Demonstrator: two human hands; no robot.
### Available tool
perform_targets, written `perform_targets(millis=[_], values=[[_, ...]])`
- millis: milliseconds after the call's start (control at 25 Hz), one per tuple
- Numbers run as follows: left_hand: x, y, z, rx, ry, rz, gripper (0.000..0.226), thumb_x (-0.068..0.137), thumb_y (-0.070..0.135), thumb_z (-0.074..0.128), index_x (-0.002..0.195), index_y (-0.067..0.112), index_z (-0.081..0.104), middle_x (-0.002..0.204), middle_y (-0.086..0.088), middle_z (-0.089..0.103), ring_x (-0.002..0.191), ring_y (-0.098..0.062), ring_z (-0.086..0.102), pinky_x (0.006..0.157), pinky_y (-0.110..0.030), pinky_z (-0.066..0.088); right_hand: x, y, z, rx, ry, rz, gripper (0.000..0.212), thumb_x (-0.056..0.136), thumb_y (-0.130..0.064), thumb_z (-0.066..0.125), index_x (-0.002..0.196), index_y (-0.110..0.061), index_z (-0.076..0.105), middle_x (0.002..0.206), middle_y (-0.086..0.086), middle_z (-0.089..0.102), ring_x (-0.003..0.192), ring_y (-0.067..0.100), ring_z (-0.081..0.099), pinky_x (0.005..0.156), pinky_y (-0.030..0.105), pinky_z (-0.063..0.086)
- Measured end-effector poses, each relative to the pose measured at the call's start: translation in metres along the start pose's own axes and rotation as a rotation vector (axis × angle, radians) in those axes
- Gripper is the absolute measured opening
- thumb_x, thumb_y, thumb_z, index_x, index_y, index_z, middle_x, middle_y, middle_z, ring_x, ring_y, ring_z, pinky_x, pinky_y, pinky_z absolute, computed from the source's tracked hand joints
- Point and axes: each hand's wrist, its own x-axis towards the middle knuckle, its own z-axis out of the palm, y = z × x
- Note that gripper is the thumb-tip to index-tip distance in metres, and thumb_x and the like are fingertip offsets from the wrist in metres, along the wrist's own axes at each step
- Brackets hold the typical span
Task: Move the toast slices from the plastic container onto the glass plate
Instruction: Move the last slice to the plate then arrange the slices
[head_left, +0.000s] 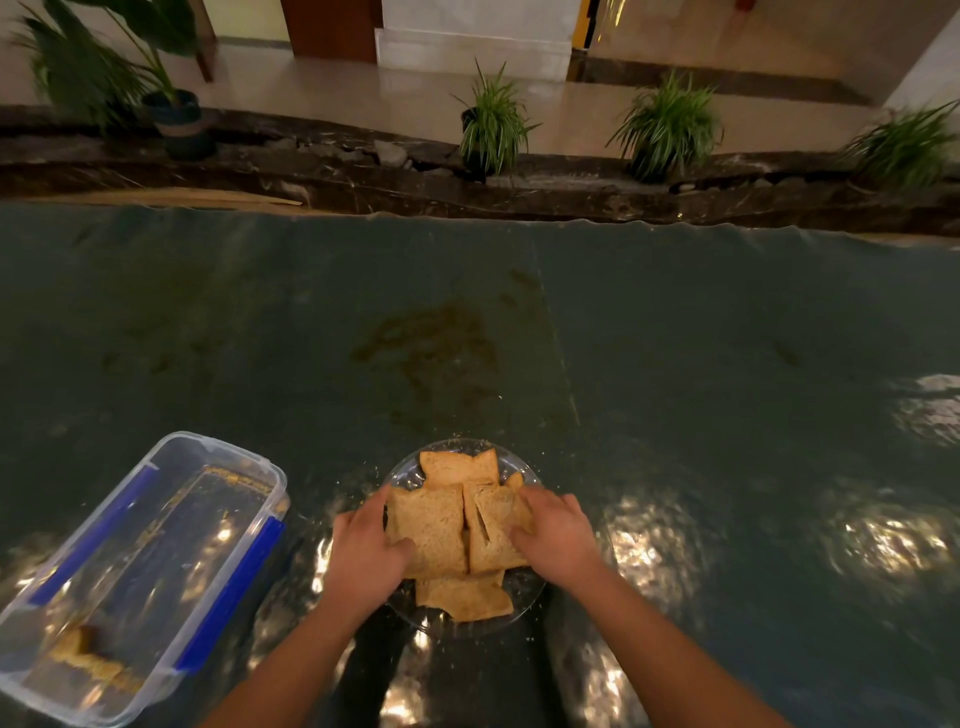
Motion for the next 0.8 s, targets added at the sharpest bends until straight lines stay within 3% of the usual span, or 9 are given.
perform_targets(millis=[120,200,400,560,800], values=[[-0.008,-0.008,-0.002,0.029,0.018,0.078,0.074,0.078,0.017,0.066,0.147,0.024,0.039,0.138,-0.001,0.052,0.132,-0.025,0.037,0.107,-0.044,0.035,-0.017,0.006,-0.002,0.067,0.086,0.027,0.053,0.082,-0.033,0.062,0.132,-0.023,0.05,0.123,0.0,0.058,0.109,0.022,0.045,0.089,0.03,0.038],[-0.018,-0.016,-0.001,0.036,0.045,0.097,0.063,0.082,0.021,0.067,0.142,0.021,0.045,0.137,-0.002,0.053,0.131,-0.026,0.042,0.111,-0.047,0.035,-0.032,0.009,0.0,0.06,0.163,0.0,0.047,0.081,-0.029,0.065,0.126,-0.021,0.054,0.117,0.002,0.06,0.104,0.023,0.049,0.084,0.026,0.035],[-0.034,-0.02,0.008,0.021,0.036,0.124,0.045,0.084,0.018,0.063,0.128,0.016,0.055,0.115,-0.005,0.063,0.112,-0.026,0.055,0.097,-0.049,0.045,-0.05,0.009,0.008,0.098,0.179,-0.02,0.042,0.083,-0.025,0.066,0.124,-0.017,0.059,0.112,0.005,0.063,0.101,0.025,0.054,0.084,0.026,0.035],[-0.037,-0.015,0.008,-0.007,0.013,0.11,0.045,0.084,0.019,0.063,0.128,0.017,0.055,0.114,-0.004,0.063,0.11,-0.025,0.057,0.095,-0.05,0.048,-0.051,0.009,0.006,0.131,0.143,0.003,0.042,0.083,-0.026,0.066,0.124,-0.018,0.059,0.114,0.003,0.062,0.106,0.025,0.053,0.089,0.028,0.038],[-0.041,-0.011,0.004,-0.041,0.054,0.096,0.048,0.083,0.014,0.065,0.13,0.017,0.055,0.109,-0.002,0.065,0.103,-0.022,0.058,0.091,-0.047,0.05,-0.053,0.011,0.002,0.137,0.128,0.03,0.038,0.084,-0.031,0.066,0.12,-0.021,0.061,0.109,-0.002,0.065,0.103,0.02,0.053,0.08,0.023,0.037]])
